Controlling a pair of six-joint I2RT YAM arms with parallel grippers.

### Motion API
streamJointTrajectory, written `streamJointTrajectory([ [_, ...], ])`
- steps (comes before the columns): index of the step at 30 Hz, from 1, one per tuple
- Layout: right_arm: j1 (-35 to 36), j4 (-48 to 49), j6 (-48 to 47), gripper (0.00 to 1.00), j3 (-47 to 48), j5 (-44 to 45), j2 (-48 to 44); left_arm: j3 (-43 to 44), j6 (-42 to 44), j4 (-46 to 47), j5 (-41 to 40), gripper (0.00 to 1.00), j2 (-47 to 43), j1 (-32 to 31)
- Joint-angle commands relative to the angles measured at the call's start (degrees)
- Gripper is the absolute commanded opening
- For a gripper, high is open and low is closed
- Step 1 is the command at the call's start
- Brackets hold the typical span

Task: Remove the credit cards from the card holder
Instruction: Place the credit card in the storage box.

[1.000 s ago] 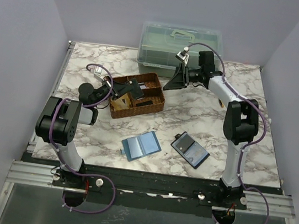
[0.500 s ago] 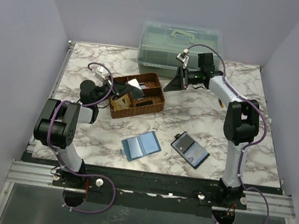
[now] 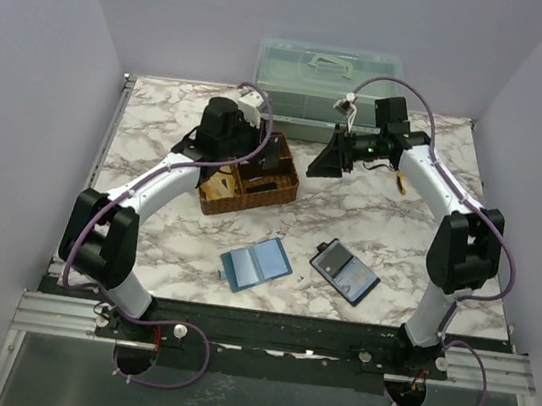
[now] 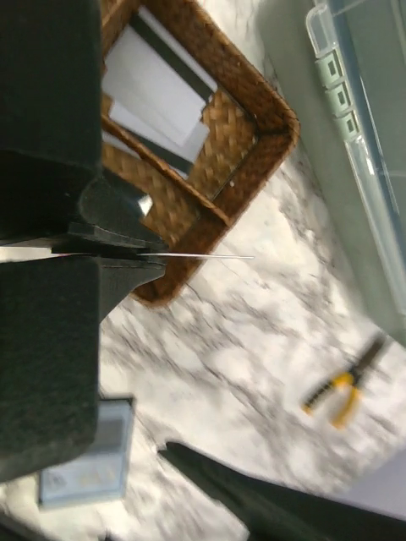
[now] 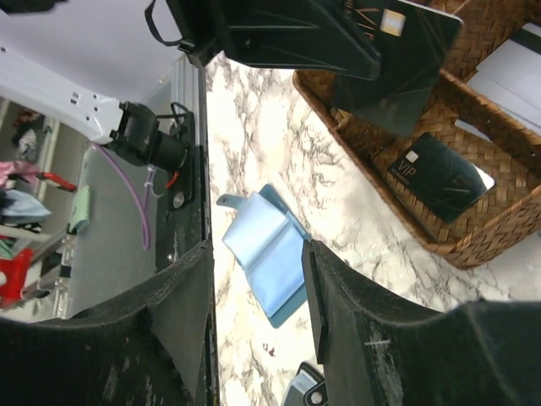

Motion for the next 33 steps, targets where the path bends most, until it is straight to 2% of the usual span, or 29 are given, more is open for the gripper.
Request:
streamJointTrajectory([
  [1,-1.3,-2.9,-6.9,0.54,-6.2,3.3,-5.2,7.5,26.5,-22.7,-10.1,0.01,3.7,-4.8],
  [6,-3.6,-2.2,-9.3,0.56,-12.3,3.1,-10.4,12.3,34.7,-28.7,-17.1,0.03,8.6,-8.3],
  [11,-5.6,-0.6,-9.9,0.58,-17.1,1.9,-12.2,14.8,37.4,-31.3,-21.2,0.04,14.1,-9.5],
  [19,-6.8,0.2,-11.0,0.58,-21.4,1.2,-11.9,16.6,36.7,-32.5,-16.3,0.06,15.9,-9.6],
  [26,-7.9,0.2,-11.2,0.58,-22.0,0.1,-11.8,21.1,39.2,-38.8,-13.4,0.07,20.7,-9.2],
  [28,-8.1,0.1,-11.3,0.58,-22.2,-0.3,-11.8,21.4,39.2,-38.9,-13.6,0.1,21.2,-9.2],
  [31,-8.4,0.1,-11.4,0.58,-22.4,-0.6,-11.9,22.1,38.3,-38.9,-15.0,0.2,21.3,-9.2],
  [33,-8.5,-0.1,-11.5,0.58,-22.4,-0.5,-11.8,23.2,35.5,-37.9,-18.9,0.25,21.1,-9.3],
])
